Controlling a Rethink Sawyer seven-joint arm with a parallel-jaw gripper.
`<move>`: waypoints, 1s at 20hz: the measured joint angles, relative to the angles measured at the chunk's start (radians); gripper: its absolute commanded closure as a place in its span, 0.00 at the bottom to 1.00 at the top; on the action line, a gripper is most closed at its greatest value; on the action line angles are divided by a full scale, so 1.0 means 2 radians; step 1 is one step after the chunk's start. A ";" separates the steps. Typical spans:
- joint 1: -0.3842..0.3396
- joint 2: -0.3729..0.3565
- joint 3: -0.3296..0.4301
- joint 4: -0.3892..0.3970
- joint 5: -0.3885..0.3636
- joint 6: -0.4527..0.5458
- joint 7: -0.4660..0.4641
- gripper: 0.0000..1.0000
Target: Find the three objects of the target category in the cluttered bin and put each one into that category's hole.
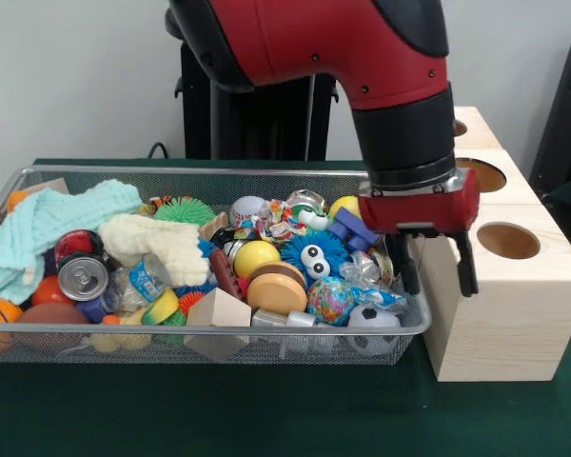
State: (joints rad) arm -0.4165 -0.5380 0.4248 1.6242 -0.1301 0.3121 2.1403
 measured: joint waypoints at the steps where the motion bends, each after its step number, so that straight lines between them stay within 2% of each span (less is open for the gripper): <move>1: 0.001 0.003 0.003 0.000 -0.007 -0.001 0.000 0.00; 9: -0.017 0.004 0.029 0.001 -0.054 0.004 -0.002 0.00; 11: -0.030 -0.002 0.041 0.001 -0.064 0.023 -0.007 0.00; 15: -0.055 -0.021 0.062 -0.001 -0.074 0.097 -0.021 0.00; 16: -0.065 -0.027 0.070 -0.006 -0.077 0.139 -0.031 0.00; 20: -0.078 -0.027 0.085 -0.026 -0.082 0.196 -0.050 0.00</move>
State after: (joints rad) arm -0.5726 -0.5925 0.5941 1.5727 -0.2941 0.7045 2.0410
